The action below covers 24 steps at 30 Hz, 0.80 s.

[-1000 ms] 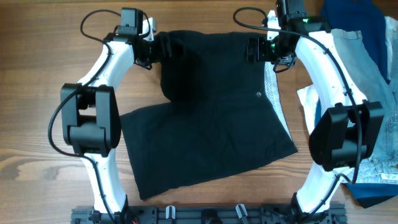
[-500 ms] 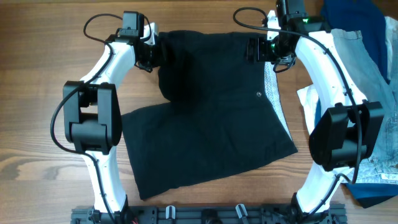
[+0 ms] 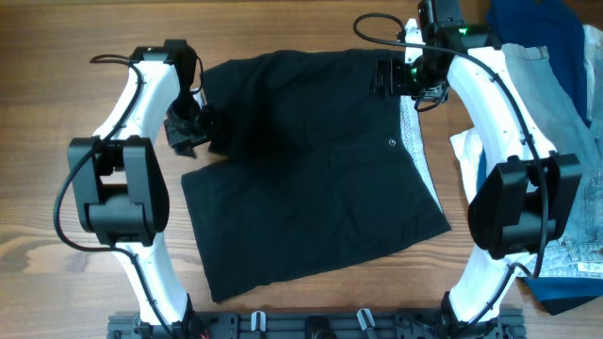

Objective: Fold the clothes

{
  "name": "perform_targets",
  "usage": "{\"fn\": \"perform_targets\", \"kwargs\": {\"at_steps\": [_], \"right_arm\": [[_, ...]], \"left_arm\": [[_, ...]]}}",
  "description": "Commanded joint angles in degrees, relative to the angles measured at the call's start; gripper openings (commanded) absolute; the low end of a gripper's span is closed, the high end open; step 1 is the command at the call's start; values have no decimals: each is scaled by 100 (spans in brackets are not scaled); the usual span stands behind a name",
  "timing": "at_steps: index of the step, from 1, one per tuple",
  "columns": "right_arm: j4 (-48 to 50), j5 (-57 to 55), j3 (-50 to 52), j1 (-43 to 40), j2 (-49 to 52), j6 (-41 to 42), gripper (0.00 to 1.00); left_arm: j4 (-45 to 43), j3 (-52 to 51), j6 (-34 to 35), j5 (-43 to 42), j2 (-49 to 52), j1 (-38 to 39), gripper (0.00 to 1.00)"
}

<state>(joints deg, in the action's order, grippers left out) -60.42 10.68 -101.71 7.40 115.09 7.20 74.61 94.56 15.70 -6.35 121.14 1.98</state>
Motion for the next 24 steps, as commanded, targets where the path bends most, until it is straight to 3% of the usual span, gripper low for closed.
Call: {"fn": "perform_targets", "kwargs": {"at_steps": [1,5,15,21,24], "right_arm": [[-2,-4,20,4,66,-105,100],[140,103,20,4,66,-127,99],[450,101,20,4,66,-127,99],[466,101,20,4,66,-125,100],[479,101,20,4,66,-125,99]], "left_arm": [[79,-11,-9,717,-111,9,71],[-581,-11,61,721,-114,-4,64],[-3834,-7,101,-74,-33,4,55],[-4385,-7,101,-409,260,22,47],[-4590,-7,103,-264,409,44,50]]}}
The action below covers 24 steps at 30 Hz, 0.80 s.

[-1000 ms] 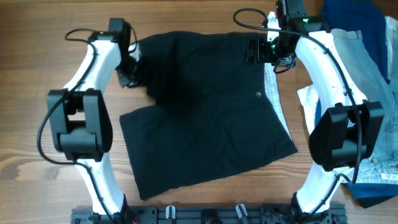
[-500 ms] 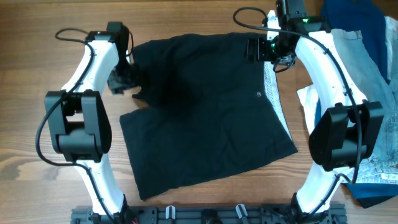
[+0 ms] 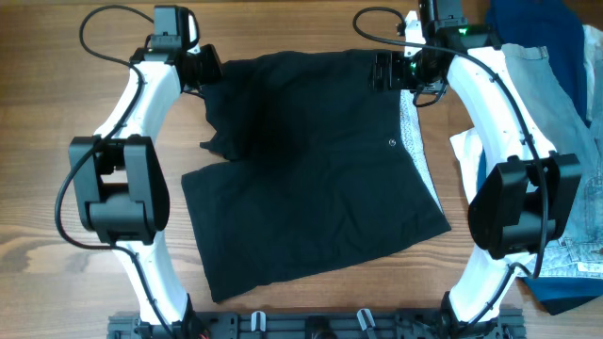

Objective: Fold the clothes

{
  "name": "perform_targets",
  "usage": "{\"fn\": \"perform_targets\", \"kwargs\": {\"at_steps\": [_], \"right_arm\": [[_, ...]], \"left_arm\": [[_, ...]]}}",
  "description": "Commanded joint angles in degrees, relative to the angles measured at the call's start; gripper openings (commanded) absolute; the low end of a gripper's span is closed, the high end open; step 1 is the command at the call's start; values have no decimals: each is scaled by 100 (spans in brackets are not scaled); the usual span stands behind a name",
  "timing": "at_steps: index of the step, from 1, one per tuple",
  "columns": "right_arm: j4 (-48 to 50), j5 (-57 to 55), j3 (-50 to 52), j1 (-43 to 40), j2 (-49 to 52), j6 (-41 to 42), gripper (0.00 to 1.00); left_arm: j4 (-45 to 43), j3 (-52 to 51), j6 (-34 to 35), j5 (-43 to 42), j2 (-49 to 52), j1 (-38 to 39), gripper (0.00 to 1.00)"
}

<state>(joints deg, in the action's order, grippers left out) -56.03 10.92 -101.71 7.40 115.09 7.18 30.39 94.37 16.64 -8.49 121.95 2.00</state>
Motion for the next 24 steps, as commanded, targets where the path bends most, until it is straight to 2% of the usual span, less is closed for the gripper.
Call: {"fn": "perform_targets", "kwargs": {"at_steps": [1,5,8,16,19,20,21,22,23,24], "right_arm": [[37,79,20,4,66,-122,100],[-13,76,20,4,66,-122,100],[-11,79,20,4,66,-120,100],[-11,76,20,4,66,-120,99],[-9,79,20,4,66,-118,99],[-7,79,20,4,66,-118,99],[-2,79,20,4,66,-116,100],[0,79,20,4,66,-114,99],[4,79,20,4,66,-114,99],[13,79,20,4,66,-101,99]], "left_arm": [[-214,13,9,15,356,42,53],[-321,13,4,439,531,33,61],[-396,13,-146,455,667,35,65],[-684,13,-144,557,903,35,68],[-756,13,-142,557,979,35,66],[-763,13,-142,557,999,35,58],[-767,13,-142,557,1010,35,40],[-765,13,-142,557,1010,35,14],[-769,13,-146,562,1010,35,4],[-802,13,-144,629,1003,33,4]]}}
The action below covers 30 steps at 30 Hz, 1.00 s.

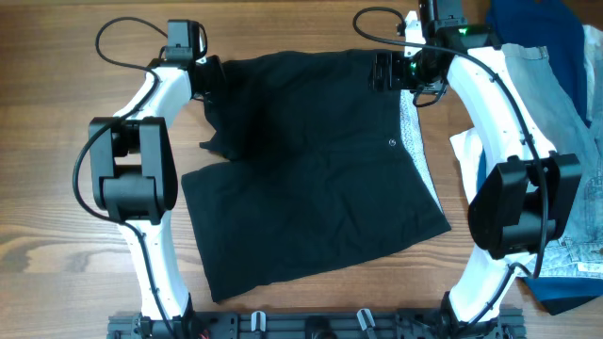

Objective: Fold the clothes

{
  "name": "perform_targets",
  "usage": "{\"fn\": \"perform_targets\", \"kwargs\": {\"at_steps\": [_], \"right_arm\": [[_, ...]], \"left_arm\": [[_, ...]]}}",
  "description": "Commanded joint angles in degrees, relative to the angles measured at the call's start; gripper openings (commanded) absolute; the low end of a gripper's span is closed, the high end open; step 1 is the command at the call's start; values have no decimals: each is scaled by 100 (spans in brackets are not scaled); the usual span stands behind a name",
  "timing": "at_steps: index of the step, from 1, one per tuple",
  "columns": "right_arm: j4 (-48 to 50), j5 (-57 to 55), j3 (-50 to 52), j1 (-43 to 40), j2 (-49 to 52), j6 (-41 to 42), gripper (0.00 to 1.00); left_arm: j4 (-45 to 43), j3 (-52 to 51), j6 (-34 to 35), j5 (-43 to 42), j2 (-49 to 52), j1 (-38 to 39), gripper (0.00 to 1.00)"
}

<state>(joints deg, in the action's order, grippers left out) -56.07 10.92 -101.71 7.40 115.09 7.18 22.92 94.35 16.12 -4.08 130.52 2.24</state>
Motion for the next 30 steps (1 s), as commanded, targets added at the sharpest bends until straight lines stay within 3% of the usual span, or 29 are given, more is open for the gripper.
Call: {"fn": "perform_targets", "kwargs": {"at_steps": [1,6,11,12,13,14,15,16,21,26,30], "right_arm": [[20,79,20,4,66,-103,100],[33,76,20,4,70,-101,99],[186,76,20,4,92,35,98],[245,76,20,4,96,52,98],[321,79,22,7,96,79,98],[398,79,20,11,98,87,98],[487,79,20,15,101,87,98],[581,81,22,28,111,87,98],[1473,83,20,160,330,-321,89],[2229,79,20,297,859,-575,80],[2500,79,20,385,1283,-793,78]], "left_arm": [[-96,15,-92,317,118,-2,4],[-302,105,-94,1169,-79,-227,4],[-321,531,-92,1207,-92,-529,4],[-334,577,-94,1211,-92,-542,16],[-358,588,-98,1211,-92,-542,34],[-387,588,-122,1211,-92,-542,70],[-413,588,-175,1209,-92,-538,94],[-428,588,-236,1209,-92,-527,100],[-240,723,-240,1078,-249,-509,100],[654,990,-240,26,-866,-511,100],[1344,992,-240,-575,-1346,-452,100]]}}
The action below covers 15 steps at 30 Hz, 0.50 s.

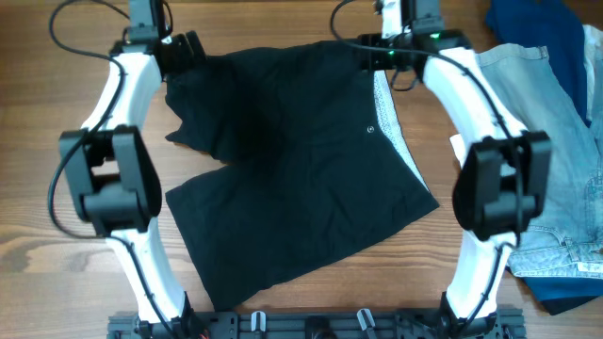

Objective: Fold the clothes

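A black garment (292,160), seemingly shorts, lies spread on the wooden table (47,254), its top edge stretched between my two grippers. My left gripper (186,52) sits at its far left corner, apparently shut on the cloth there. At the far right corner my right gripper (364,58) also looks shut on the fabric. A white inner band (396,137) shows along the right edge, beside a small button (370,130). The near hem lies flat and slanted.
A pile of light denim (556,141) and a dark blue cloth (537,24) lie at the right, close to my right arm. Cables loop above both wrists at the far edge. The arms' base rail (320,325) runs along the near edge.
Both grippers are now farther back and to the left. The black garment has shifted with them, and its far left corner is drawn out wider.
First my left gripper was at the garment's bunched left side while the right sat at the far right corner. Then the left gripper stood at the far left corner and stayed there. Now both corners are farther back and left, and the whole garment has shifted with them.
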{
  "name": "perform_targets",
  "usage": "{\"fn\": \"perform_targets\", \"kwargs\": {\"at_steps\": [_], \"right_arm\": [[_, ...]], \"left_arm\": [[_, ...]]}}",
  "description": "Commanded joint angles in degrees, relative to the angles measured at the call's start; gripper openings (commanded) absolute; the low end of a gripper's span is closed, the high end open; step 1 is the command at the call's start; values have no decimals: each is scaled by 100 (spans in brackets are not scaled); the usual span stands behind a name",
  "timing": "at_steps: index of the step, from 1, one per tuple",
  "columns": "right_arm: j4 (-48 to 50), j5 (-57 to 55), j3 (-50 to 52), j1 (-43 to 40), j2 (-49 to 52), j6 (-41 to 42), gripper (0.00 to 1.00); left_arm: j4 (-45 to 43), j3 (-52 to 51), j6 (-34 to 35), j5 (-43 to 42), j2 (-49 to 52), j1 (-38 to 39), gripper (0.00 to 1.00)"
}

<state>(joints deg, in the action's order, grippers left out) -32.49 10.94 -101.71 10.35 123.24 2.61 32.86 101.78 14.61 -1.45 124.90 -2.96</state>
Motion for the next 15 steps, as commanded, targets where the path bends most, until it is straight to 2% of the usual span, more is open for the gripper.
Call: {"fn": "perform_targets", "kwargs": {"at_steps": [1,7,15], "right_arm": [[197,76,20,109,575,-431,79],[313,74,20,142,1049,-498,79],[133,-450,20,125,1364,-177,79]], "left_arm": [[535,249,-87,-949,-879,96,100],[1368,238,-90,-1091,-962,442,100],[1436,225,-92,-1045,-861,907,100]]}}
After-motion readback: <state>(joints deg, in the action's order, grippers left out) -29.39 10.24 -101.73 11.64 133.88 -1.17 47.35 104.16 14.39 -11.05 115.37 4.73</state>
